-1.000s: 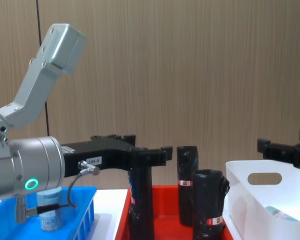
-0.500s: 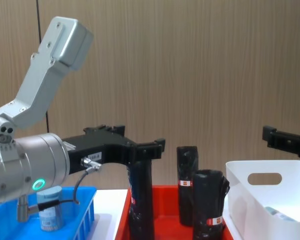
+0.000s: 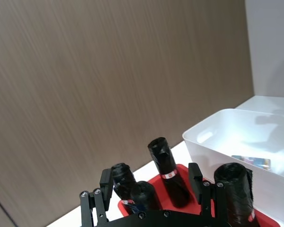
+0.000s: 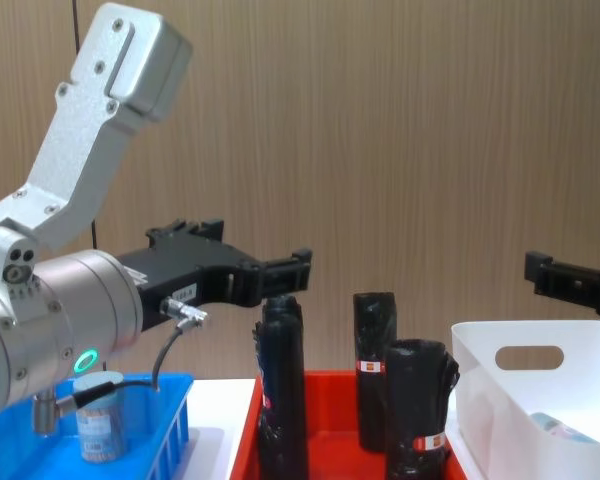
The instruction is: Pick the cotton swabs from the blue box and place them into the white box.
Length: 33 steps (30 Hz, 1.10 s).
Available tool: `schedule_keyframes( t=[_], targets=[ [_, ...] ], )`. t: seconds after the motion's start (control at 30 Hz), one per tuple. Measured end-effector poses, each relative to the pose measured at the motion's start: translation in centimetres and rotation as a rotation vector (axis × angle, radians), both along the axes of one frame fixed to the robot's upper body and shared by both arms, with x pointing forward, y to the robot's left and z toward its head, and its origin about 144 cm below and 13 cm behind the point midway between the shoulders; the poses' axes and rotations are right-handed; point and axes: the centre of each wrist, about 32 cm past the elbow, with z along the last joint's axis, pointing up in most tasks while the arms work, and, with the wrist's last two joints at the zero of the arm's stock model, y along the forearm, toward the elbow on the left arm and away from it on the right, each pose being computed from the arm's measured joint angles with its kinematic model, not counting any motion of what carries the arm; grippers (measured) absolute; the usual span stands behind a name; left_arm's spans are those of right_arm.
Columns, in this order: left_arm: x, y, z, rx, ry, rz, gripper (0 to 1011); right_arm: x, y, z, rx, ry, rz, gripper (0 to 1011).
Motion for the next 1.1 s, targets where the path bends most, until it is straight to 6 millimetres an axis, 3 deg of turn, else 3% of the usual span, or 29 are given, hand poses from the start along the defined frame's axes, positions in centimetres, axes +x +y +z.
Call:
schedule_keyframes(
  t=[1.1],
  targets=[
    [-0.68,-0.57,0.12,0.002,-0.043,0.054,1004,0.03,-0.03,0.04,-0.003,0.011,0.016,1002]
  ],
)
